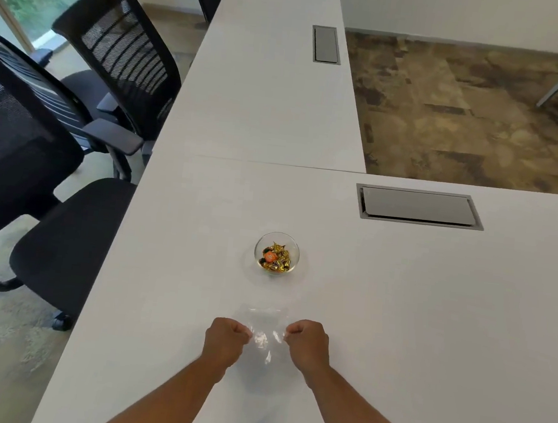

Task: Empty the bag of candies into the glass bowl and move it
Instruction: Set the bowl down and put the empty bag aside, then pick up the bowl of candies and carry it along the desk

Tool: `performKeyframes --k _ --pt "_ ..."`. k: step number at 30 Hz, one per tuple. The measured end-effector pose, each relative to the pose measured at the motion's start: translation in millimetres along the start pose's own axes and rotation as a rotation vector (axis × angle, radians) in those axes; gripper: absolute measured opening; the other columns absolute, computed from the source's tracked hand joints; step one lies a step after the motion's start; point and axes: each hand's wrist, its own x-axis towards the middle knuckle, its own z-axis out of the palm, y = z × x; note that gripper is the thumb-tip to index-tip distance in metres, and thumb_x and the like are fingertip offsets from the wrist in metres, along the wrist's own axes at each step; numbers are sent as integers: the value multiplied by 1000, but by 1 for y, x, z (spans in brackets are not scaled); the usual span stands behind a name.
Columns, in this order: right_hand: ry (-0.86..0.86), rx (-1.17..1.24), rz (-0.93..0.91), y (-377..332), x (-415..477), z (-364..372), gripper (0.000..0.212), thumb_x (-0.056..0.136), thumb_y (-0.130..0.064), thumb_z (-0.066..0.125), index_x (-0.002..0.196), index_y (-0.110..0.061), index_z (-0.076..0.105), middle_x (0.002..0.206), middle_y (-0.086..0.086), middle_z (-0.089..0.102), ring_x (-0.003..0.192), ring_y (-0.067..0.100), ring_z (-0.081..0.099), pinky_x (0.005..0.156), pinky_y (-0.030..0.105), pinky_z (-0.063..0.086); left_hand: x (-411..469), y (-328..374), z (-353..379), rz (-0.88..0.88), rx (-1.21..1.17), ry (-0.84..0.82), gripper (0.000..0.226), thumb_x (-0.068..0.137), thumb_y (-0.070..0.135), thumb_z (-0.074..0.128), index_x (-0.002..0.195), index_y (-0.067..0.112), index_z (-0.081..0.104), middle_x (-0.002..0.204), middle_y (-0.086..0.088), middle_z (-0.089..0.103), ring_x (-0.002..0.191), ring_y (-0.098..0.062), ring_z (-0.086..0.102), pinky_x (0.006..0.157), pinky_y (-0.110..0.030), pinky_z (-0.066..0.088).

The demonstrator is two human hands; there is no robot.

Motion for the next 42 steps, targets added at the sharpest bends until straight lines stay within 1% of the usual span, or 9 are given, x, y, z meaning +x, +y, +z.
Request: performKeyframes --k 7,13,19,22,29,31,34,39,42 --pt "-23 -84 15 0 5 4 32 80 0 61 54 -17 54 56 -6 48 59 18 45 48 23 34 -1 1 8 94 218 17 29 90 5 64 67 20 56 69 -7 45 68 -21 38 60 -32 32" --pt "6 -72 -47 -4 10 -6 45 69 1 56 59 -22 19 63 -3 13 69 20 16 62 38 12 5 7 5 169 298 62 48 84 3 62 57 21 26 61 1 21 68 -21 21 49 -29 14" --pt "88 116 -26 -31 27 -19 29 87 -6 61 64 -23 56 67 3 49 67 27 46 65 37 38 17 34 -2 177 231 160 45 95 11 65 59 26 42 65 5 46 71 -25 43 65 -34 33" --pt "81 194 -27 -47 43 -25 31 100 -17 62 128 -8 71 124 9 70 121 29 64 106 38 51 29 54 -4 158 56 170 16 104 20 65 100 9 76 103 -13 74 103 -37 65 95 -39 51" --pt "65 261 -153 -91 69 -33 34 95 -8 49 72 -23 29 72 -1 30 72 18 27 68 37 23 59 96 -2 187 -259 55 33 104 10 60 74 25 60 83 -9 48 83 -29 44 79 -35 43" --pt "47 287 -163 -99 73 -32 38 96 -9 50 71 -24 26 71 -4 27 70 17 25 67 37 22 62 106 -1 165 -343 -5 36 105 8 62 94 39 77 98 -4 58 94 -25 54 89 -36 50" --pt "39 306 -158 -102 82 -27 40 99 -11 50 68 -24 27 70 -4 29 66 15 27 64 35 23 76 112 4 112 -379 -18 47 106 7 64 153 6 63 137 -7 68 134 -27 60 118 -42 49" --pt "44 313 -125 -102 89 -18 42 103 -14 50 66 -23 32 68 -6 37 64 13 33 60 30 27 76 120 9 114 -367 -61 30 104 2 60 90 18 81 104 -15 66 104 -25 53 79 -32 47" --pt "21 350 -94 -104 90 -16 36 102 -10 52 69 -23 46 71 -5 48 68 13 43 60 26 35 76 121 12 86 -400 -52 43 102 0 60 75 23 84 101 -13 70 102 -25 58 87 -40 48"
